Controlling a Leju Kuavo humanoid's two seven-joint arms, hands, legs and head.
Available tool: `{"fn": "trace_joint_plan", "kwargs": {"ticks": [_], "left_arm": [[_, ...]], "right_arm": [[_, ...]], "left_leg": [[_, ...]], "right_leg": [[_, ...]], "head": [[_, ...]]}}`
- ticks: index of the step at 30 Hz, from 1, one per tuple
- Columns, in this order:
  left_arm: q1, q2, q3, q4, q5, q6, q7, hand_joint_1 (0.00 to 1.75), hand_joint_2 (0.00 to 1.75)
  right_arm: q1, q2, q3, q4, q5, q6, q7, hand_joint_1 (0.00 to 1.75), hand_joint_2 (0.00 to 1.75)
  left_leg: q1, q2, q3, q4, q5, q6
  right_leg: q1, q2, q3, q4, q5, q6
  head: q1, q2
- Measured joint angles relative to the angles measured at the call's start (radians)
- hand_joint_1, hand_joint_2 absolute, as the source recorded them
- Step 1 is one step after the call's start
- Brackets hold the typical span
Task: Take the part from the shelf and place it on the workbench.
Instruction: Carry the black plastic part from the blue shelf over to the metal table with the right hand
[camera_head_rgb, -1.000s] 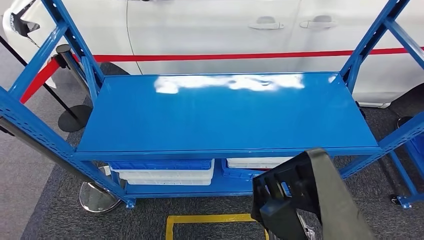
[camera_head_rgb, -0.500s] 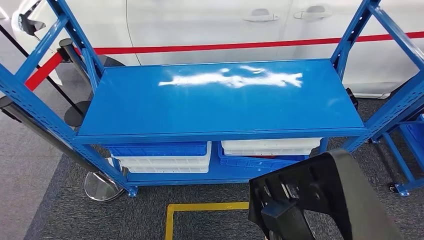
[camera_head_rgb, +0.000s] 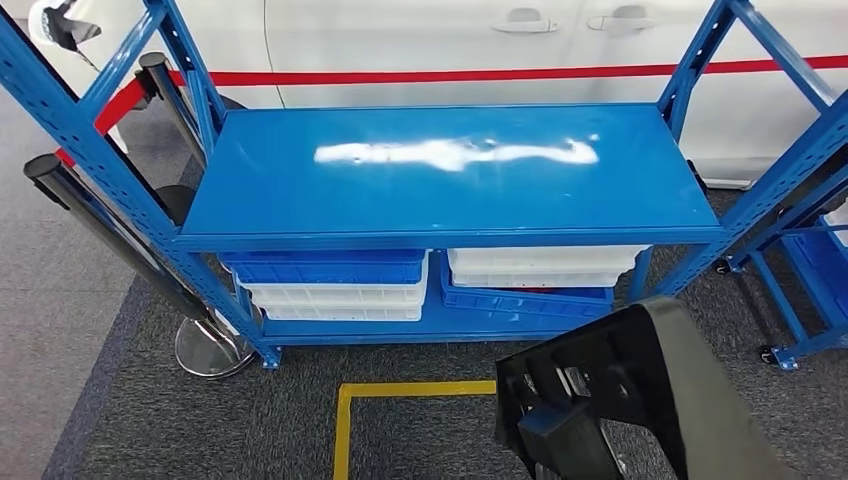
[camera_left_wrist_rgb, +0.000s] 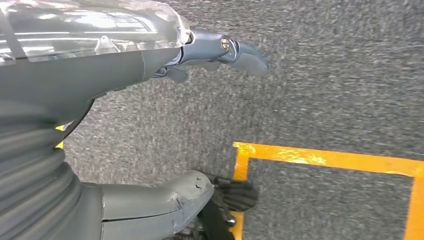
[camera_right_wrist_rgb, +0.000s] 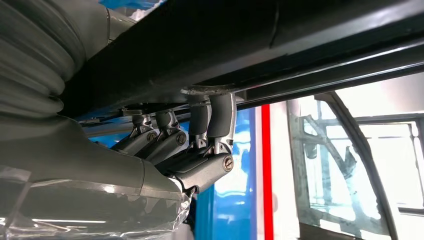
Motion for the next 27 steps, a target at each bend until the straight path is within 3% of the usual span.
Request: {"fn": "trace_joint_plan", "kwargs": {"ticks": [2, 3, 4, 6, 7, 9, 11, 12, 13, 14, 16, 18, 19, 22, 24, 26, 27], "left_arm": [[0.0, 0.0, -0.002, 0.0, -0.001, 0.0, 0.001, 0.0, 1.75], [0.0, 0.0, -0.003, 0.0, -0.002, 0.0, 0.001, 0.0, 1.75], [0.0, 0.0, -0.004, 0.0, -0.002, -0.001, 0.001, 0.0, 1.75], [0.001, 0.0, -0.005, 0.0, -0.003, -0.002, 0.001, 0.0, 1.75], [0.002, 0.0, -0.006, 0.0, -0.003, -0.003, 0.001, 0.0, 1.75], [0.003, 0.001, -0.007, 0.0, -0.003, -0.003, 0.001, 0.0, 1.75], [0.003, 0.002, -0.008, 0.0, -0.004, -0.005, 0.001, 0.0, 1.75], [0.003, 0.002, -0.009, 0.0, -0.005, -0.006, 0.0, 0.0, 1.75], [0.003, 0.003, -0.011, 0.0, -0.006, -0.008, 0.0, 0.0, 1.75], [0.003, 0.003, -0.013, 0.0, -0.006, -0.01, 0.0, 0.0, 1.75], [0.001, 0.004, -0.016, 0.0, -0.008, -0.011, 0.0, 0.0, 1.75], [0.001, 0.008, -0.018, 0.0, -0.011, -0.012, -0.001, 0.0, 1.75], [0.002, 0.009, -0.019, 0.0, -0.014, -0.011, -0.002, 0.0, 1.75], [0.004, 0.007, -0.021, 0.0, -0.018, -0.001, -0.002, 0.0, 1.75], [0.003, 0.003, -0.022, 0.0, -0.019, 0.003, -0.003, 0.0, 1.75], [0.004, -0.002, -0.022, 0.0, -0.02, 0.007, -0.004, 0.0, 1.75], [0.004, -0.004, -0.023, 0.0, -0.02, 0.009, -0.003, 0.0, 1.75]], "right_arm": [[-0.001, 0.0, 0.0, 0.0, 0.0, 0.001, 0.001, 1.75, 1.75], [-0.002, 0.0, 0.0, 0.0, 0.0, 0.001, 0.001, 1.75, 1.75], [-0.002, 0.0, 0.0, 0.0, 0.0, 0.002, 0.002, 1.75, 1.75], [-0.001, 0.001, 0.0, 0.0, 0.0, 0.002, 0.002, 1.75, 1.75], [-0.001, 0.001, 0.0, 0.0, 0.0, 0.002, 0.002, 1.75, 1.75], [-0.001, 0.003, 0.0, 0.0, 0.0, 0.004, 0.002, 1.75, 1.75], [-0.001, 0.004, 0.0, 0.0, -0.003, 0.009, 0.004, 1.75, 1.75], [-0.001, 0.004, 0.0, 0.0, -0.007, 0.013, 0.006, 1.75, 1.75], [-0.001, 0.004, 0.0, 0.0, -0.013, 0.018, 0.008, 1.75, 1.75], [-0.001, 0.004, 0.0, 0.0, -0.017, 0.023, 0.01, 1.75, 1.75], [-0.001, 0.004, 0.0, 0.001, -0.025, 0.031, 0.011, 1.75, 1.75], [-0.002, 0.004, 0.0, 0.001, -0.033, 0.039, 0.012, 1.75, 1.75], [-0.002, 0.005, 0.0, 0.001, -0.036, 0.043, 0.013, 1.75, 1.75], [0.001, 0.005, 0.0, 0.0, -0.041, 0.05, 0.013, 1.75, 1.75], [0.004, 0.005, 0.0, -0.001, -0.042, 0.051, 0.014, 1.75, 1.75], [0.005, 0.005, 0.0, -0.001, -0.043, 0.052, 0.016, 1.75, 1.75], [0.006, 0.005, 0.0, -0.001, -0.043, 0.052, 0.018, 1.75, 1.75]], "left_leg": [[-0.002, -0.002, -0.022, 0.019, 0.007, -0.009], [-0.003, -0.003, -0.027, 0.026, 0.011, -0.015], [-0.003, -0.003, -0.031, 0.028, 0.017, -0.021], [0.0, -0.004, -0.036, 0.03, 0.023, -0.036], [0.002, -0.005, -0.044, 0.042, 0.007, -0.042], [0.006, -0.007, -0.07, 0.115, -0.076, -0.051], [0.006, -0.007, -0.096, 0.237, -0.164, -0.058], [0.006, -0.007, -0.098, 0.282, -0.178, -0.059], [0.006, -0.007, -0.085, 0.299, -0.167, -0.058], [0.006, -0.008, -0.056, 0.279, -0.14, -0.056], [0.003, -0.028, 0.044, 0.15, -0.096, -0.041], [0.0, -0.061, 0.128, 0.015, -0.103, -0.025], [-0.002, -0.069, 0.147, -0.02, -0.113, -0.019], [0.0, -0.041, 0.143, -0.042, -0.095, -0.009], [0.006, -0.018, 0.13, -0.049, -0.076, -0.001], [0.005, 0.005, 0.112, -0.045, -0.066, 0.001], [0.005, 0.018, 0.104, -0.042, -0.062, 0.0]], "right_leg": [[0.002, 0.001, 0.095, -0.136, 0.001, -0.007], [0.005, 0.001, 0.12, -0.177, -0.009, -0.013], [0.008, 0.002, 0.126, -0.194, -0.016, -0.019], [0.008, 0.0, 0.113, -0.197, -0.003, -0.037], [0.008, -0.002, 0.104, -0.199, 0.008, -0.047], [0.006, -0.005, 0.08, -0.202, 0.03, -0.062], [0.01, -0.005, 0.051, -0.199, 0.051, -0.066], [0.012, -0.006, 0.036, -0.197, 0.062, -0.066], [0.013, -0.006, 0.02, -0.193, 0.071, -0.066], [0.015, -0.005, 0.006, -0.189, 0.08, -0.065], [0.017, 0.001, -0.018, -0.181, 0.095, -0.06], [0.018, 0.01, -0.032, -0.177, 0.11, -0.051], [0.016, 0.014, -0.036, -0.178, 0.117, -0.045], [0.014, 0.029, -0.047, -0.17, 0.125, -0.026], [0.012, 0.023, -0.08, -0.098, 0.068, -0.017], [0.007, 0.016, -0.128, 0.033, -0.017, -0.006], [0.004, 0.013, -0.14, 0.082, -0.041, -0.001]], "head": [[0.0, 0.0], [0.0, 0.0], [0.0, 0.0], [0.001, 0.0], [0.0, 0.0], [-0.002, 0.0], [-0.004, 0.0], [-0.004, 0.0], [-0.004, 0.0], [-0.004, 0.0], [-0.004, 0.0], [-0.003, 0.0], [-0.003, 0.0], [-0.003, 0.0], [0.003, 0.0], [0.008, 0.0], [0.009, 0.0]]}}
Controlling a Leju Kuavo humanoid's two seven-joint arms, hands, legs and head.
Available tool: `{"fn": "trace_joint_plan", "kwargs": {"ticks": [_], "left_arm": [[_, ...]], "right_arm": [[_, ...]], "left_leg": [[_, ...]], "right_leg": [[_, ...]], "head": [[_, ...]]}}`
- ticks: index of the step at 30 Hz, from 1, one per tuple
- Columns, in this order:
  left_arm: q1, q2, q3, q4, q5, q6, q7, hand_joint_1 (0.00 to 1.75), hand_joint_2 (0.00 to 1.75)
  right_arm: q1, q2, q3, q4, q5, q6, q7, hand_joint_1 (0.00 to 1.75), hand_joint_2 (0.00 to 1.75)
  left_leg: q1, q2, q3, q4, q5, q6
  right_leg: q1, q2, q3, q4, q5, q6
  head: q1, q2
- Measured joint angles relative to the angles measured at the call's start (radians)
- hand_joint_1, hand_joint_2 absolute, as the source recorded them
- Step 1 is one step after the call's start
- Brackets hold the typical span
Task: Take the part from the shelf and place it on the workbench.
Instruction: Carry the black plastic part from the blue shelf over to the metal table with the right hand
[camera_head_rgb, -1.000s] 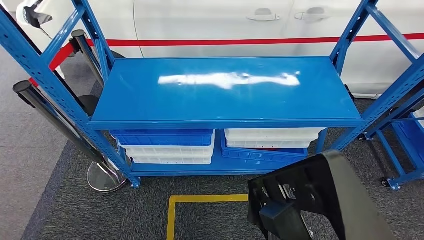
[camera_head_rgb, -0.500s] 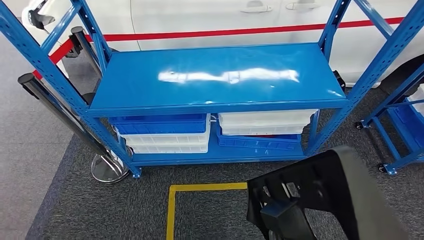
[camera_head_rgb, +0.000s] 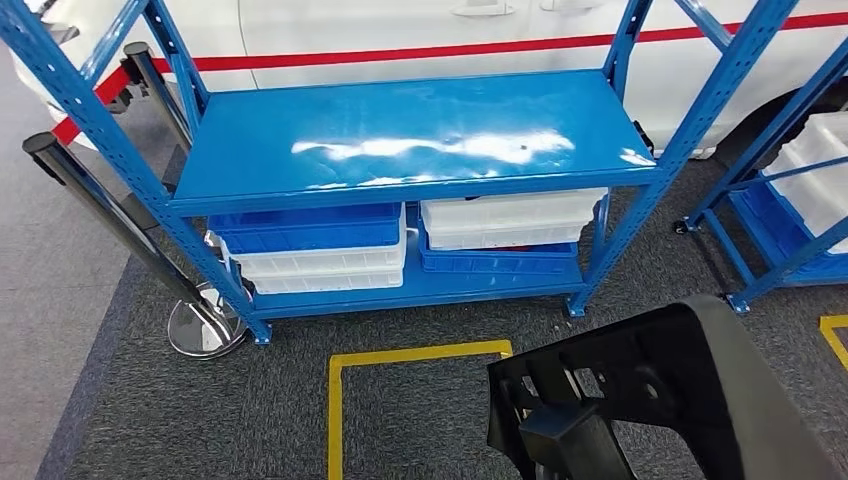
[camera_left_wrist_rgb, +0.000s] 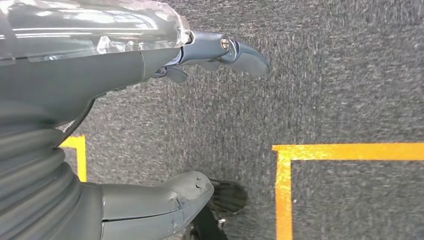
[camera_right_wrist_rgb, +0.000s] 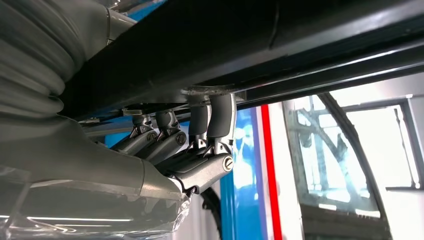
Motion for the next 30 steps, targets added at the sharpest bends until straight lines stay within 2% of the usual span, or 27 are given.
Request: {"fn": "trace_joint_plan", "kwargs": {"ticks": [1, 2, 3, 4, 5, 6, 7, 9, 11, 13, 14, 15, 16, 17, 18, 20, 21, 22, 24, 25, 26, 27, 28, 29, 30], "left_arm": [[-0.001, -0.002, 0.0, 0.0, 0.0, 0.001, 0.0, 0.0, 1.75], [-0.002, -0.005, 0.0, 0.0, 0.0, 0.001, 0.0, 0.0, 1.75], [-0.004, -0.007, 0.0, 0.0, 0.0, 0.001, 0.001, 0.0, 1.75], [-0.005, -0.009, 0.0, 0.0, 0.0, 0.001, 0.001, 0.0, 1.75], [-0.006, -0.01, -0.001, 0.0, 0.0, 0.0, 0.001, 0.0, 1.75], [-0.008, -0.01, -0.001, 0.0, 0.001, 0.0, 0.001, 0.0, 1.75], [-0.01, -0.01, -0.001, 0.0, 0.002, -0.002, 0.001, 0.0, 1.75], [-0.015, -0.012, -0.001, 0.0, 0.003, -0.006, 0.001, 0.0, 1.75], [-0.017, -0.013, -0.001, 0.0, 0.003, -0.009, 0.001, 0.0, 1.75], [-0.015, -0.013, -0.001, 0.0, 0.003, -0.01, 0.0, 0.0, 1.75], [-0.013, -0.013, -0.001, 0.0, 0.003, -0.01, 0.0, 0.0, 1.75], [-0.011, -0.013, -0.001, 0.0, 0.003, -0.01, 0.0, 0.0, 1.75], [-0.01, -0.013, -0.001, 0.0, 0.003, -0.011, 0.0, 0.0, 1.75], [-0.01, -0.013, -0.001, 0.0, 0.003, -0.011, 0.0, 0.0, 1.75], [-0.01, -0.013, -0.001, 0.0, 0.003, -0.011, 0.0, 0.0, 1.75], [-0.01, -0.011, -0.001, 0.0, 0.003, -0.012, 0.0, 0.0, 1.75], [-0.009, -0.011, -0.001, 0.0, 0.003, -0.012, 0.0, 0.0, 1.75], [-0.009, -0.01, -0.001, 0.0, 0.003, -0.013, 0.0, 0.0, 1.75], [-0.011, -0.01, -0.001, 0.0, 0.003, -0.016, 0.0, 0.0, 1.75], [-0.013, -0.011, -0.001, 0.0, 0.003, -0.017, 0.0, 0.0, 1.75], [-0.014, -0.012, -0.001, 0.0, 0.003, -0.018, -0.001, 0.0, 1.75], [-0.014, -0.012, -0.001, 0.0, 0.003, -0.02, -0.001, 0.0, 1.75], [-0.012, -0.013, -0.001, 0.0, 0.003, -0.02, -0.001, 0.0, 1.75], [-0.01, -0.013, -0.001, 0.0, 0.003, -0.021, -0.001, 0.0, 1.75], [-0.008, -0.013, -0.001, 0.0, 0.003, -0.021, -0.001, 0.0, 1.75]], "right_arm": [[0.001, 0.0, 0.0, 0.0, 0.0, 0.0, 0.001, 1.75, 1.75], [0.002, 0.0, 0.0, 0.0, -0.001, 0.0, 0.002, 1.75, 1.75], [0.002, 0.0, 0.0, 0.0, -0.001, 0.001, 0.002, 1.75, 1.75], [0.002, 0.0, 0.0, 0.0, -0.001, 0.001, 0.002, 1.75, 1.75], [0.002, 0.0, 0.0, 0.0, -0.001, 0.002, 0.003, 1.75, 1.75], [0.002, 0.0, 0.0, -0.001, -0.002, 0.002, 0.003, 1.75, 1.75], [0.002, 0.0, 0.0, -0.001, -0.003, 0.003, 0.004, 1.75, 1.75], [0.004, 0.0, 0.0, -0.001, -0.006, 0.004, 0.006, 1.75, 1.75], [0.005, 0.0, 0.0, -0.001, -0.007, 0.005, 0.007, 1.75, 1.75], [0.005, 0.0, 0.0, -0.002, -0.007, 0.007, 0.008, 1.75, 1.75], [0.005, 0.0, 0.0, -0.001, -0.007, 0.008, 0.008, 1.75, 1.75], [0.005, 0.0, 0.0, -0.001, -0.008, 0.008, 0.008, 1.75, 1.75], [0.005, 0.0, 0.0, -0.001, -0.008, 0.008, 0.008, 1.75, 1.75], [0.006, 0.0, 0.0, -0.001, -0.009, 0.008, 0.008, 1.75, 1.75], [0.006, 0.0, 0.0, -0.001, -0.01, 0.008, 0.008, 1.75, 1.75], [0.005, 0.0, 0.0, -0.001, -0.011, 0.009, 0.009, 1.75, 1.75], [0.005, 0.0, 0.0, -0.001, -0.011, 0.009, 0.009, 1.75, 1.75], [0.005, 0.001, 0.001, -0.001, -0.011, 0.009, 0.009, 1.75, 1.75], [0.007, 0.002, 0.001, -0.002, -0.012, 0.01, 0.01, 1.75, 1.75], [0.009, 0.002, 0.001, -0.002, -0.012, 0.01, 0.01, 1.75, 1.75], [0.009, 0.002, 0.001, -0.002, -0.012, 0.01, 0.01, 1.75, 1.75], [0.009, 0.002, 0.001, -0.003, -0.012, 0.01, 0.01, 1.75, 1.75], [0.009, 0.002, 0.001, -0.003, -0.012, 0.01, 0.01, 1.75, 1.75], [0.008, 0.002, 0.001, -0.003, -0.012, 0.01, 0.011, 1.75, 1.75], [0.008, 0.002, 0.001, -0.003, -0.013, 0.011, 0.011, 1.75, 1.75]], "left_leg": [[0.001, 0.012, -0.008, 0.004, 0.003, -0.002], [0.002, 0.023, -0.014, 0.01, 0.004, -0.005], [0.004, 0.033, -0.018, 0.017, 0.003, -0.008], [0.004, 0.042, -0.023, 0.026, 0.0, -0.014], [0.003, 0.049, -0.027, 0.037, -0.005, -0.021], [0.001, 0.056, -0.029, 0.046, -0.008, -0.028], [0.0, 0.062, -0.031, 0.052, -0.01, -0.034], [0.001, 0.072, -0.032, 0.056, -0.011, -0.045], [0.007, 0.043, -0.043, 0.083, -0.037, -0.055], [0.01, -0.005, -0.087, 0.186, -0.102, -0.06], [0.01, -0.017, -0.119, 0.257, -0.134, -0.06], [0.01, -0.022, -0.145, 0.316, -0.152, -0.058], [0.01, -0.024, -0.158, 0.344, -0.151, -0.056], [0.009, -0.026, -0.152, 0.33, -0.129, -0.051], [0.009, -0.034, -0.129, 0.278, -0.092, -0.045], [0.007, -0.081, -0.072, 0.145, -0.028, -0.03], [0.005, -0.102, -0.053, 0.099, -0.013, -0.025], [0.003, -0.114, -0.046, 0.077, -0.012, -0.022], [0.002, -0.101, -0.043, 0.063, -0.009, -0.019], [0.003, -0.089, -0.042, 0.055, -0.004, -0.017], [0.006, -0.076, -0.041, 0.048, 0.003, -0.012], [0.008, -0.061, -0.041, 0.04, 0.008, -0.008], [0.007, -0.045, -0.042, 0.038, 0.011, -0.005], [0.006, -0.029, -0.046, 0.039, 0.011, -0.003], [0.005, -0.013, -0.048, 0.04, 0.011, -0.004]], "right_leg": [[-0.004, -0.003, 0.006, 0.017, -0.005, 0.005], [-0.008, -0.009, 0.033, -0.008, 0.009, 0.009], [-0.012, -0.021, 0.079, -0.068, 0.034, 0.012], [-0.014, -0.043, 0.126, -0.139, 0.051, 0.014], [-0.013, -0.058, 0.162, -0.198, 0.064, 0.01], [-0.011, -0.07, 0.181, -0.234, 0.069, 0.003], [-0.007, -0.072, 0.184, -0.245, 0.066, -0.007], [-0.003, -0.054, 0.175, -0.243, 0.072, -0.025], [-0.004, -0.037, 0.168, -0.246, 0.08, -0.04], [-0.004, -0.02, 0.162, -0.247, 0.087, -0.05], [-0.002, -0.009, 0.159, -0.247, 0.089, -0.053], [0.001, 0.003, 0.156, -0.246, 0.091, -0.056], [0.003, 0.015, 0.155, -0.245, 0.092, -0.057], [0.006, 0.028, 0.155, -0.244, 0.093, -0.057], [0.008, 0.042, 0.156, -0.244, 0.094, -0.057], [0.009, 0.067, 0.157, -0.242, 0.096, -0.053], [0.007, 0.078, 0.154, -0.24, 0.098, -0.049], [0.005, 0.089, 0.148, -0.24, 0.102, -0.043], [0.002, 0.11, 0.137, -0.242, 0.111, -0.027], [0.002, 0.102, 0.132, -0.24, 0.111, -0.021], [0.004, 0.082, 0.123, -0.226, 0.1, -0.017], [0.006, 0.054, 0.106, -0.193, 0.076, -0.013], [0.005, 0.024, 0.082, -0.141, 0.043, -0.011], [0.005, 0.008, 0.051, -0.077, 0.007, -0.008], [0.004, 0.001, 0.025, -0.019, -0.018, -0.005]], "head": [[0.0, 0.0], [0.0, 0.0], [0.0, 0.0], [0.001, 0.0], [0.001, 0.0], [-0.001, 0.0], [-0.003, 0.0], [-0.006, 0.0], [-0.009, 0.0], [-0.014, 0.0], [-0.016, 0.0], [-0.016, 0.0], [-0.016, 0.0], [-0.016, 0.0], [-0.016, 0.0], [-0.014, 0.0], [-0.014, 0.0], [-0.015, 0.0], [-0.017, 0.0], [-0.017, 0.0], [-0.015, 0.0], [-0.012, 0.0], [-0.01, 0.0], [-0.008, 0.0], [-0.007, 0.0]]}}
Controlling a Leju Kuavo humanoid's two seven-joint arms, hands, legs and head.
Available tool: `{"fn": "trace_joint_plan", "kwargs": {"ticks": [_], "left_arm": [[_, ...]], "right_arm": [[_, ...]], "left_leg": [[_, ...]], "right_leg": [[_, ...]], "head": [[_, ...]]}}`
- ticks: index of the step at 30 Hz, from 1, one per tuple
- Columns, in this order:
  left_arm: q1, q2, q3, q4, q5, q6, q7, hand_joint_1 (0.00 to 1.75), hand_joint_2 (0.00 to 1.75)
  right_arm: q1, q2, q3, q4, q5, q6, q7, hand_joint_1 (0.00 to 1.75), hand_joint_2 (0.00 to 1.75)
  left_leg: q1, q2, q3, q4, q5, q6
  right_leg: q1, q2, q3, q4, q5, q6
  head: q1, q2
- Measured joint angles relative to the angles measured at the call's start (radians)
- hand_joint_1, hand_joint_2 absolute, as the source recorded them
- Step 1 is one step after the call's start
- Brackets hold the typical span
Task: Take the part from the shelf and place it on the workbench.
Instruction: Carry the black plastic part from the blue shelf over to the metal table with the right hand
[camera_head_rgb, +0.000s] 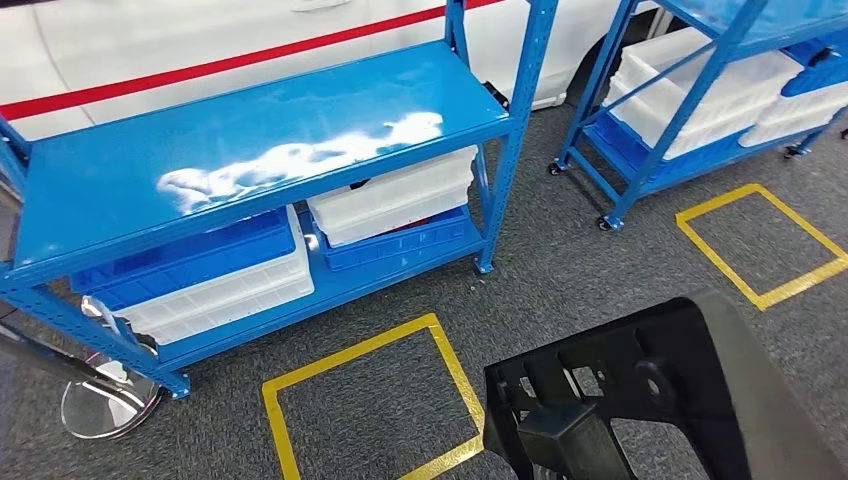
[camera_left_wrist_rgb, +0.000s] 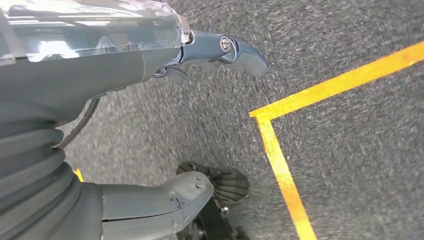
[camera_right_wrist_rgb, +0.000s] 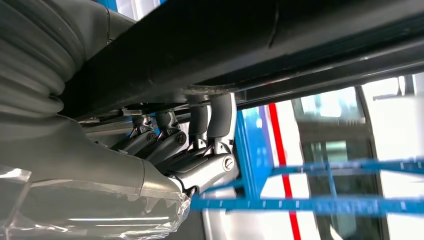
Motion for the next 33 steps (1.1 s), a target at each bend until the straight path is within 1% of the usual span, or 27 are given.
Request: {"fn": "trace_joint_plan", "kwargs": {"ticks": [1, 2, 3, 5, 6, 7, 9, 10, 11, 12, 14, 15, 16, 17, 18, 19, 21, 22, 23, 25, 26, 27, 28, 29, 31, 32, 33], "left_arm": [[0.001, 0.0, 0.0, 0.0, 0.0, 0.0, 0.0, 0.0, 1.75], [0.0, 0.0, 0.0, 0.0, 0.0, 0.0, 0.001, 0.0, 1.75], [-0.001, 0.0, 0.0, 0.0, 0.0, 0.0, 0.001, 0.0, 1.75], [-0.003, -0.001, 0.0, 0.0, 0.0, -0.001, 0.001, 0.0, 1.75], [-0.004, -0.001, 0.0, 0.0, 0.0, -0.001, 0.001, 0.0, 1.75], [-0.005, -0.001, 0.0, 0.0, 0.0, -0.001, 0.001, 0.0, 1.75], [-0.008, -0.001, 0.0, 0.0, 0.0, -0.001, 0.001, 0.0, 1.75], [-0.01, -0.001, 0.0, 0.0, 0.0, -0.002, 0.001, 0.0, 1.75], [-0.01, -0.001, 0.0, 0.0, 0.0, -0.002, 0.001, 0.0, 1.75], [-0.01, -0.002, 0.0, 0.0, 0.0, -0.002, 0.001, 0.0, 1.75], [-0.007, -0.002, 0.0, 0.0, 0.001, -0.003, 0.001, 0.0, 1.75], [-0.005, -0.002, 0.0, 0.0, 0.001, -0.003, 0.002, 0.0, 1.75], [-0.003, -0.001, 0.0, 0.0, 0.001, -0.003, 0.002, 0.0, 1.75], [-0.002, -0.001, 0.0, 0.0, 0.001, -0.003, 0.002, 0.0, 1.75], [-0.002, -0.001, 0.0, 0.0, 0.001, -0.003, 0.002, 0.0, 1.75], [-0.002, -0.001, 0.0, 0.0, 0.001, -0.003, 0.002, 0.0, 1.75], [-0.002, 0.0, 0.0, 0.0, 0.001, -0.003, 0.002, 0.0, 1.75], [-0.002, 0.001, 0.0, 0.0, 0.001, -0.003, 0.002, 0.0, 1.75], [-0.002, 0.001, 0.0, 0.0, 0.001, -0.003, 0.002, 0.0, 1.75], [-0.005, 0.001, 0.0, 0.0, 0.001, -0.003, 0.002, 0.0, 1.75], [-0.007, 0.001, 0.0, 0.0, 0.001, -0.003, 0.002, 0.0, 1.75], [-0.008, 0.0, 0.0, 0.0, 0.001, -0.003, 0.002, 0.0, 1.75], [-0.008, 0.0, 0.0, 0.0, 0.001, -0.003, 0.002, 0.0, 1.75], [-0.006, 0.0, 0.0, 0.0, 0.001, -0.003, 0.002, 0.0, 1.75], [-0.002, 0.0, 0.0, 0.0, 0.001, -0.003, 0.002, 0.0, 1.75], [-0.001, 0.0, 0.0, 0.0, 0.001, -0.003, 0.002, 0.0, 1.75], [-0.002, 0.0, 0.0, 0.0, 0.001, -0.003, 0.002, 0.0, 1.75]], "right_arm": [[0.001, 0.0, 0.0, 0.0, 0.0, 0.0, 0.0, 1.75, 1.75], [0.001, 0.0, 0.0, 0.0, -0.001, 0.0, 0.0, 1.75, 1.75], [0.001, -0.001, 0.0, 0.0, -0.001, 0.0, 0.001, 1.75, 1.75], [0.001, -0.001, 0.0, 0.0, -0.001, 0.0, 0.001, 1.75, 1.75], [0.0, 0.0, 0.0, 0.0, -0.001, 0.0, 0.001, 1.75, 1.75], [0.0, 0.0, 0.0, 0.0, -0.001, 0.0, 0.001, 1.75, 1.75], [0.001, 0.0, 0.0, -0.001, -0.001, 0.0, 0.0, 1.75, 1.75], [0.002, 0.0, 0.0, -0.001, -0.001, 0.0, 0.0, 1.75, 1.75], [0.002, 0.0, 0.0, -0.001, -0.001, 0.0, 0.0, 1.75, 1.75], [0.002, 0.0, 0.0, -0.001, -0.001, 0.0, 0.0, 1.75, 1.75], [0.002, 0.001, 0.0, -0.001, -0.001, 0.001, 0.0, 1.75, 1.75], [0.002, 0.001, 0.0, 0.0, -0.001, 0.001, 0.0, 1.75, 1.75], [0.002, 0.001, 0.0, 0.0, -0.001, 0.002, 0.001, 1.75, 1.75], [0.002, 0.001, 0.0, 0.0, -0.001, 0.002, 0.001, 1.75, 1.75], [0.002, 0.001, 0.0, 0.0, -0.001, 0.002, 0.001, 1.75, 1.75], [0.002, 0.001, 0.0, 0.0, -0.001, 0.002, 0.001, 1.75, 1.75], [0.001, 0.001, 0.0, 0.0, -0.001, 0.002, 0.001, 1.75, 1.75], [0.001, 0.001, 0.0, 0.0, -0.001, 0.002, 0.001, 1.75, 1.75], [0.001, 0.001, 0.0, 0.001, -0.001, 0.002, 0.001, 1.75, 1.75], [0.003, 0.001, 0.0, 0.0, -0.001, 0.003, 0.001, 1.75, 1.75], [0.004, 0.001, 0.0, 0.0, -0.001, 0.003, 0.001, 1.75, 1.75], [0.004, 0.001, 0.0, 0.0, -0.001, 0.003, 0.001, 1.75, 1.75], [0.004, 0.001, 0.0, 0.0, -0.001, 0.003, 0.001, 1.75, 1.75], [0.003, 0.001, 0.0, 0.0, -0.001, 0.003, 0.001, 1.75, 1.75], [0.003, 0.001, 0.0, 0.0, -0.001, 0.003, 0.001, 1.75, 1.75], [0.003, 0.001, 0.0, 0.001, -0.001, 0.003, 0.001, 1.75, 1.75], [0.003, 0.001, 0.0, 0.001, -0.001, 0.003, 0.001, 1.75, 1.75]], "left_leg": [[-0.001, 0.016, -0.002, 0.001, 0.0, 0.0], [-0.001, 0.031, -0.004, 0.002, -0.001, -0.001], [-0.001, 0.044, -0.003, 0.002, -0.002, -0.003], [-0.003, 0.066, 0.001, 0.004, -0.006, -0.009], [-0.006, 0.075, 0.004, 0.006, -0.008, -0.014], [-0.008, 0.084, 0.006, 0.008, -0.009, -0.02], [-0.01, 0.1, 0.01, 0.009, -0.01, -0.031], [-0.008, 0.099, 0.011, 0.011, -0.014, -0.036], [-0.007, 0.085, 0.007, 0.023, -0.027, -0.041], [-0.005, 0.06, -0.004, 0.053, -0.052, -0.045], [-0.002, 0.007, -0.055, 0.173, -0.122, -0.05], [-0.002, -0.006, -0.085, 0.241, -0.15, -0.051], [-0.002, -0.01, -0.105, 0.288, -0.161, -0.051], [-0.002, -0.013, -0.11, 0.298, -0.151, -0.049], [-0.002, -0.016, -0.096, 0.266, -0.121, -0.046], [-0.002, -0.027, -0.068, 0.202, -0.081, -0.041], [-0.002, -0.074, -0.014, 0.075, -0.029, -0.031], [-0.003, -0.091, 0.0, 0.04, -0.02, -0.027], [-0.004, -0.099, 0.004, 0.027, -0.023, -0.024], [-0.005, -0.08, 0.005, 0.015, -0.017, -0.016], [-0.003, -0.068, 0.007, 0.007, -0.011, -0.01], [-0.001, -0.055, 0.009, -0.001, -0.004, -0.005], [0.0, -0.04, 0.01, -0.007, 0.0, 0.0], [-0.002, -0.024, 0.01, -0.009, 0.002, 0.002], [-0.005, 0.009, 0.006, -0.008, 0.002, 0.003], [-0.006, 0.025, 0.005, -0.007, 0.001, 0.003], [-0.006, 0.04, 0.004, -0.006, 0.0, 0.002]], "right_leg": [[-0.001, -0.004, -0.013, 0.034, -0.008, 0.002], [-0.003, -0.007, -0.007, 0.032, 0.003, 0.003], [-0.004, -0.014, 0.02, -0.009, 0.028, 0.003], [0.0, -0.051, 0.105, -0.148, 0.081, -0.005], [0.002, -0.068, 0.135, -0.201, 0.096, -0.012], [0.006, -0.078, 0.15, -0.231, 0.1, -0.019], [0.009, -0.065, 0.146, -0.238, 0.102, -0.031], [0.008, -0.054, 0.144, -0.24, 0.105, -0.036], [0.005, -0.044, 0.142, -0.243, 0.109, -0.042], [0.002, -0.033, 0.14, -0.245, 0.113, -0.048], [0.002, -0.011, 0.135, -0.246, 0.118, -0.056], [0.003, 0.001, 0.132, -0.244, 0.12, -0.059], [0.005, 0.015, 0.131, -0.243, 0.121, -0.06], [0.006, 0.029, 0.129, -0.24, 0.121, -0.06], [0.007, 0.043, 0.129, -0.238, 0.121, -0.06], [0.007, 0.057, 0.129, -0.235, 0.121, -0.06], [0.008, 0.082, 0.126, -0.23, 0.123, -0.056], [0.007, 0.094, 0.121, -0.228, 0.126, -0.051], [0.004, 0.106, 0.115, -0.228, 0.13, -0.044], [0.0, 0.124, 0.106, -0.23, 0.138, -0.028], [0.001, 0.114, 0.101, -0.226, 0.135, -0.022], [0.003, 0.092, 0.092, -0.21, 0.123, -0.018], [0.004, 0.06, 0.073, -0.171, 0.097, -0.015], [0.004, 0.029, 0.046, -0.114, 0.062, -0.012], [0.0, 0.001, -0.01, 0.007, 0.005, -0.005], [-0.003, -0.005, -0.019, 0.032, 0.002, -0.003], [-0.004, -0.009, -0.009, 0.019, 0.017, -0.001]], "head": [[0.0, 0.0], [0.0, 0.0], [0.0, 0.0], [0.0, 0.0], [0.0, 0.0], [0.0, 0.0], [0.0, 0.0], [0.0, 0.0], [-0.001, 0.0], [-0.003, 0.0], [-0.006, 0.0], [-0.007, 0.0], [-0.007, 0.0], [-0.007, 0.0], [-0.006, 0.0], [-0.007, 0.0], [-0.005, 0.0], [-0.005, 0.0], [-0.005, 0.0], [-0.006, 0.0], [-0.006, 0.0], [-0.004, 0.0], [-0.001, 0.0], [0.002, 0.0], [0.006, 0.0], [0.005, 0.0], [0.005, 0.0]]}}
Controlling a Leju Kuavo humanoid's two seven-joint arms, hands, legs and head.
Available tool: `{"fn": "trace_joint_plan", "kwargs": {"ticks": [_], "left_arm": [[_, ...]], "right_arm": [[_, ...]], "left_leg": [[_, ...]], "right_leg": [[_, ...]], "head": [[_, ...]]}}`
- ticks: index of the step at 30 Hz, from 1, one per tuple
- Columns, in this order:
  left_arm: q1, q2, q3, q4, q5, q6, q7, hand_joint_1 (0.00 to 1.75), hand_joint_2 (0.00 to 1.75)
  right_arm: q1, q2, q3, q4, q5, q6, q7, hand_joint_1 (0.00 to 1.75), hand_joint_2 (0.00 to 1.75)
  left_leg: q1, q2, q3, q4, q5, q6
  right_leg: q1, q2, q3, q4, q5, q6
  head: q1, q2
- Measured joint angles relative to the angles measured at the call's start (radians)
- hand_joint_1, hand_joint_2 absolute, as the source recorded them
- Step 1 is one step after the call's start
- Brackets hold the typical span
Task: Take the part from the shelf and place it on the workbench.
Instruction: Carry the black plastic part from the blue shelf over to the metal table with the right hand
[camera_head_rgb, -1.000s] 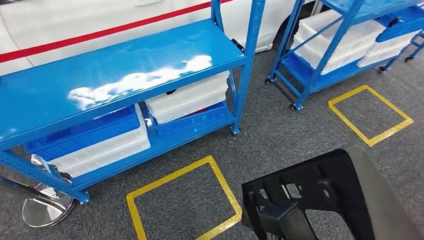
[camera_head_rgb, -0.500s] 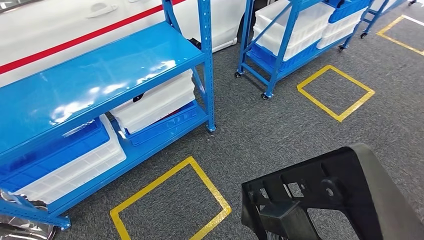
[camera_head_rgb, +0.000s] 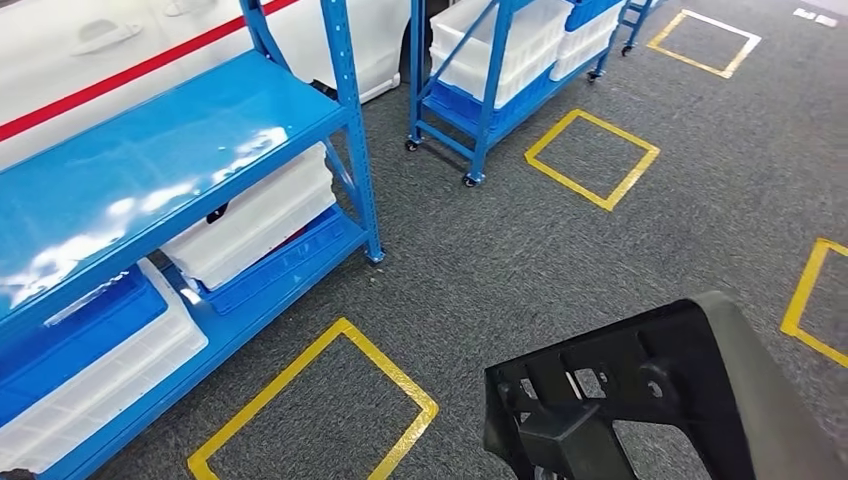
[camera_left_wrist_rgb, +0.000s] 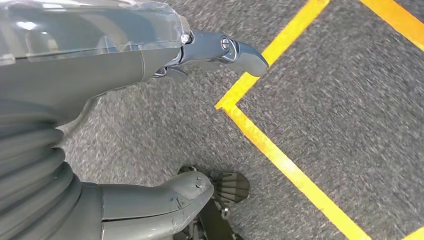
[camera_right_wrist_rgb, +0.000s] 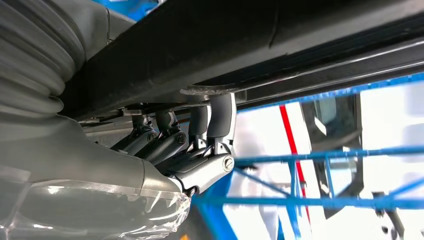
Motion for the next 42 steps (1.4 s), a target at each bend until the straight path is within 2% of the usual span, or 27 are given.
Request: {"fn": "trace_joint_plan", "kwargs": {"ticks": [2, 4, 5, 7, 8, 10, 12, 13, 14, 15, 16, 17, 19, 20, 21, 23, 25, 27, 29, 30, 31, 33, 35, 36, 38, 40, 42], "left_arm": [[-0.003, 0.0, 0.0, 0.0, 0.0, -0.001, 0.0, 0.0, 1.75], [-0.004, 0.0, 0.0, 0.0, 0.0, -0.002, 0.0, 0.0, 1.75], [-0.005, 0.0, 0.0, 0.0, 0.0, -0.003, -0.001, 0.0, 1.75], [-0.008, 0.0, 0.0, 0.0, -0.001, -0.004, -0.001, 0.0, 1.75], [-0.009, 0.0, 0.0, 0.0, -0.001, -0.004, -0.001, 0.0, 1.75], [-0.01, -0.001, 0.0, 0.0, -0.001, -0.006, -0.002, 0.0, 1.75], [-0.006, -0.001, 0.0, 0.0, -0.001, -0.006, -0.003, 0.0, 1.75], [-0.003, -0.001, 0.0, 0.0, -0.001, -0.006, -0.003, 0.0, 1.75], [0.0, 0.0, 0.0, 0.0, -0.001, -0.006, -0.003, 0.0, 1.75], [0.001, 0.0, 0.0, 0.0, -0.001, -0.006, -0.003, 0.0, 1.75], [0.001, 0.0, 0.0, 0.0, -0.001, -0.006, -0.003, 0.0, 1.75], [0.001, 0.0, 0.0, 0.0, -0.001, -0.006, -0.003, 0.0, 1.75], [0.001, 0.001, 0.0, 0.0, -0.001, -0.006, -0.003, 0.0, 1.75], [0.001, 0.001, 0.0, 0.0, -0.001, -0.006, -0.002, 0.0, 1.75], [0.001, 0.001, 0.0, 0.0, 0.0, -0.006, -0.002, 0.0, 1.75], [-0.001, 0.001, 0.0, 0.0, -0.001, -0.006, -0.001, 0.0, 1.75], [-0.004, 0.0, 0.0, 0.0, -0.001, -0.006, -0.002, 0.0, 1.75], [-0.001, 0.0, 0.0, 0.0, -0.001, -0.006, -0.003, 0.0, 1.75], [0.003, 0.001, 0.0, 0.0, -0.002, -0.006, -0.003, 0.0, 1.75], [0.003, 0.001, 0.0, 0.0, -0.003, -0.006, -0.003, 0.0, 1.75], [0.001, 0.002, 0.0, 0.0, -0.003, -0.006, -0.003, 0.0, 1.75], [-0.001, 0.001, 0.0, 0.0, -0.003, -0.006, -0.003, 0.0, 1.75], [-0.003, 0.001, 0.0, 0.0, -0.004, -0.006, -0.004, 0.0, 1.75], [-0.004, 0.001, 0.0, 0.0, -0.004, -0.006, -0.005, 0.0, 1.75], [-0.007, 0.001, 0.0, 0.0, -0.005, -0.006, -0.006, 0.0, 1.75], [-0.01, 0.0, -0.001, 0.0, -0.006, -0.008, -0.006, 0.0, 1.75], [-0.007, 0.0, -0.001, 0.0, -0.007, -0.008, -0.006, 0.0, 1.75]], "right_arm": [[0.0, 0.0, 0.0, 0.0, 0.0, 0.0, 0.0, 1.75, 1.75], [-0.003, 0.0, 0.0, 0.001, 0.0, 0.0, 0.001, 1.75, 1.75], [-0.004, 0.0, 0.0, 0.001, 0.0, 0.0, 0.001, 1.75, 1.75], [-0.005, 0.0, 0.0, 0.001, 0.0, 0.001, 0.001, 1.75, 1.75], [-0.005, 0.0, 0.0, 0.001, 0.0, 0.001, 0.001, 1.75, 1.75], [-0.006, 0.0, 0.0, 0.001, 0.0, 0.001, 0.001, 1.75, 1.75], [-0.006, 0.0, 0.001, 0.001, 0.0, 0.001, 0.001, 1.75, 1.75], [-0.006, 0.0, 0.001, 0.001, 0.0, 0.001, 0.001, 1.75, 1.75], [-0.005, 0.0, 0.001, 0.001, 0.0, 0.001, 0.001, 1.75, 1.75], [-0.005, 0.0, 0.0, 0.001, 0.0, 0.001, 0.001, 1.75, 1.75], [-0.005, 0.0, 0.0, 0.001, 0.0, 0.001, 0.001, 1.75, 1.75], [-0.005, 0.0, 0.0, 0.001, 0.0, 0.001, 0.001, 1.75, 1.75], [-0.005, 0.0, 0.001, 0.001, 0.0, 0.001, 0.001, 1.75, 1.75], [-0.005, 0.0, 0.001, 0.001, 0.0, 0.001, 0.0, 1.75, 1.75], [-0.005, 0.001, 0.001, 0.001, 0.001, 0.001, 0.0, 1.75, 1.75], [-0.001, 0.001, 0.001, 0.0, 0.004, 0.001, 0.0, 1.75, 1.75], [0.001, 0.001, 0.001, -0.001, 0.006, 0.001, 0.0, 1.75, 1.75], [0.0, 0.001, 0.001, -0.002, 0.008, 0.001, 0.0, 1.75, 1.75], [0.001, 0.0, 0.001, -0.002, 0.008, 0.001, 0.0, 1.75, 1.75], [0.002, 0.0, 0.001, -0.002, 0.008, 0.001, 0.0, 1.75, 1.75], [0.002, 0.0, 0.001, -0.002, 0.008, 0.001, 0.0, 1.75, 1.75], [0.002, 0.0, 0.001, -0.002, 0.008, 0.001, 0.0, 1.75, 1.75], [0.001, 0.001, 0.001, -0.002, 0.009, 0.001, 0.0, 1.75, 1.75], [0.002, 0.001, 0.001, -0.002, 0.009, 0.001, 0.001, 1.75, 1.75], [0.004, 0.001, 0.001, -0.002, 0.01, 0.001, 0.0, 1.75, 1.75], [0.005, 0.001, 0.001, -0.003, 0.012, 0.002, 0.0, 1.75, 1.75], [0.005, 0.002, 0.002, -0.003, 0.015, 0.003, 0.0, 1.75, 1.75]], "left_leg": [[0.0, 0.025, 0.002, 0.004, -0.004, -0.005], [-0.003, 0.043, 0.006, 0.008, -0.011, -0.015], [-0.005, 0.051, 0.009, 0.01, -0.014, -0.02], [-0.006, 0.067, 0.015, 0.01, -0.016, -0.03], [-0.004, 0.06, 0.016, 0.014, -0.022, -0.036], [0.001, 0.01, -0.004, 0.063, -0.063, -0.045], [0.004, -0.041, -0.06, 0.191, -0.133, -0.048], [0.004, -0.049, -0.09, 0.258, -0.158, -0.049], [0.004, -0.052, -0.11, 0.299, -0.165, -0.049], [0.005, -0.053, -0.112, 0.3, -0.149, -0.049], [0.006, -0.058, -0.096, 0.262, -0.117, -0.048], [0.008, -0.073, -0.068, 0.194, -0.076, -0.047], [0.012, -0.123, -0.019, 0.076, -0.029, -0.045], [0.012, -0.141, -0.009, 0.047, -0.024, -0.044], [0.011, -0.145, -0.007, 0.041, -0.028, -0.041], [0.01, -0.122, -0.006, 0.035, -0.021, -0.028], [0.011, -0.094, -0.005, 0.025, -0.012, -0.012], [0.008, -0.063, -0.007, 0.021, -0.009, -0.003], [0.004, -0.029, -0.01, 0.022, -0.01, -0.002], [0.003, -0.013, -0.01, 0.022, -0.01, -0.002], [0.002, 0.002, -0.01, 0.022, -0.012, -0.003], [0.001, 0.026, -0.005, 0.022, -0.016, -0.008], [-0.003, 0.044, -0.001, 0.024, -0.022, -0.017], [-0.005, 0.053, 0.002, 0.024, -0.024, -0.022], [-0.004, 0.066, 0.007, 0.024, -0.028, -0.031], [0.0, 0.03, -0.001, 0.055, -0.055, -0.04], [0.003, -0.029, -0.045, 0.16, -0.117, -0.046]], "right_leg": [[-0.001, -0.029, 0.076, -0.123, 0.057, -0.002], [0.005, -0.068, 0.143, -0.236, 0.088, -0.01], [0.009, -0.077, 0.154, -0.258, 0.089, -0.015], [0.012, -0.058, 0.151, -0.262, 0.091, -0.025], [0.01, -0.047, 0.15, -0.265, 0.094, -0.031], [0.005, -0.025, 0.147, -0.271, 0.102, -0.043], [0.005, -0.002, 0.143, -0.272, 0.106, -0.05], [0.007, 0.012, 0.141, -0.271, 0.107, -0.052], [0.008, 0.027, 0.14, -0.269, 0.107, -0.053], [0.008, 0.042, 0.14, -0.267, 0.107, -0.053], [0.008, 0.057, 0.141, -0.264, 0.107, -0.053], [0.008, 0.071, 0.141, -0.26, 0.106, -0.051], [0.009, 0.099, 0.134, -0.249, 0.104, -0.043], [0.008, 0.111, 0.129, -0.246, 0.105, -0.037], [0.007, 0.124, 0.123, -0.244, 0.108, -0.03], [0.003, 0.137, 0.114, -0.244, 0.113, -0.016], [0.006, 0.089, 0.092, -0.205, 0.085, -0.008], [0.007, 0.024, 0.039, -0.092, 0.019, -0.003], [0.003, 0.007, -0.011, 0.017, -0.025, 0.002], [0.002, 0.003, -0.014, 0.027, -0.02, 0.003], [0.001, -0.002, 0.005, -0.003, 0.003, 0.003], [0.003, -0.038, 0.085, -0.141, 0.061, -0.003], [0.012, -0.07, 0.139, -0.239, 0.085, -0.013], [0.017, -0.073, 0.144, -0.253, 0.083, -0.017], [0.017, -0.05, 0.142, -0.257, 0.088, -0.027], [0.012, -0.029, 0.143, -0.265, 0.095, -0.039], [0.009, -0.007, 0.143, -0.269, 0.1, -0.048]], "head": [[0.0, 0.0], [-0.001, 0.0], [-0.001, 0.0], [-0.001, 0.0], [-0.001, 0.0], [-0.002, 0.0], [-0.005, 0.0], [-0.005, 0.0], [-0.006, 0.0], [-0.005, 0.0], [-0.005, 0.0], [-0.005, 0.0], [-0.005, 0.0], [-0.005, 0.0], [-0.005, 0.0], [-0.005, 0.0], [0.0, 0.0], [0.005, 0.0], [0.007, 0.0], [0.007, 0.0], [0.007, 0.0], [0.007, 0.0], [0.006, 0.0], [0.005, 0.0], [0.005, 0.0], [0.003, 0.0], [-0.001, 0.0]]}}
